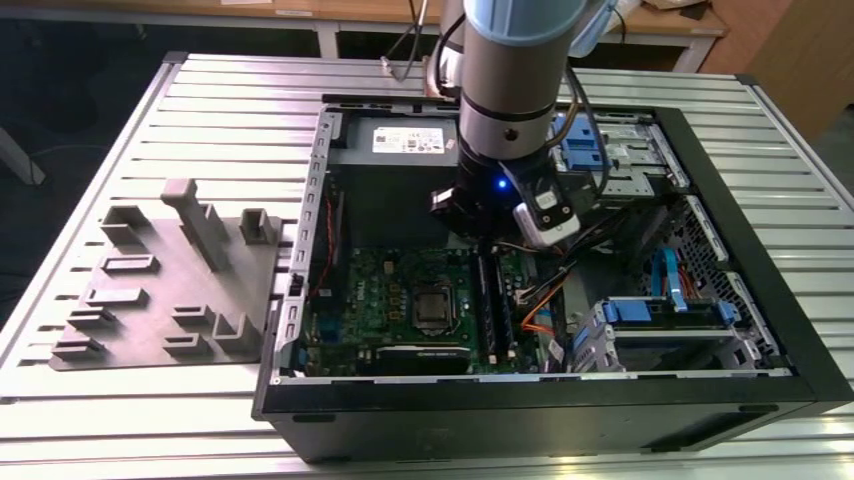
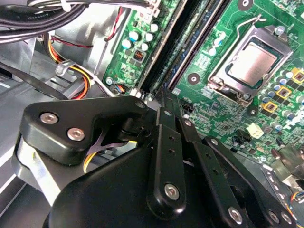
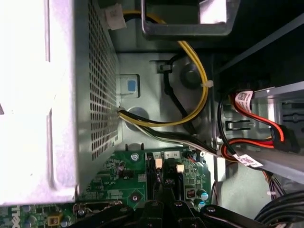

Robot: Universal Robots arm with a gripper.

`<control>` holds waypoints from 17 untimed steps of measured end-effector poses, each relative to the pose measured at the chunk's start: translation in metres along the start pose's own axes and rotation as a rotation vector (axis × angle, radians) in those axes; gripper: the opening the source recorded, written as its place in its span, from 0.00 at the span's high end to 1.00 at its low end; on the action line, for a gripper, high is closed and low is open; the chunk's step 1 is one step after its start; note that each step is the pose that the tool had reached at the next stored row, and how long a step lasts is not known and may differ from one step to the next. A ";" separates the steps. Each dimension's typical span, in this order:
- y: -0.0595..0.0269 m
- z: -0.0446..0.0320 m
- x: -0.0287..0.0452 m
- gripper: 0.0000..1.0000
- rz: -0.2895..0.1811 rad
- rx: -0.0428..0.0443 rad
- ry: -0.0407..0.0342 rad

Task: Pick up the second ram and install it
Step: 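Press down the second ram until it locks into place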

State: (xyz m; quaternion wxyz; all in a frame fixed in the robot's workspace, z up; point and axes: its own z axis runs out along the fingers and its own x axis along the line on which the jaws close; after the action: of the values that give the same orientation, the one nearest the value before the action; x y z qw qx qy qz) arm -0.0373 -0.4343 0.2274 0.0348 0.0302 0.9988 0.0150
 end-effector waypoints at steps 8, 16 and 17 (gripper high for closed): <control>0.0011 0.0048 0.0013 0.93 0.000 0.0001 0.0001; 0.0013 0.0080 0.0017 0.93 0.000 0.0004 0.0001; 0.0013 0.0087 0.0020 0.93 0.000 0.0005 0.0002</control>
State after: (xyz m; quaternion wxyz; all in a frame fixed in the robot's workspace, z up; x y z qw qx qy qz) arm -0.0386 -0.4326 0.2186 0.0347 0.0303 0.9988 0.0148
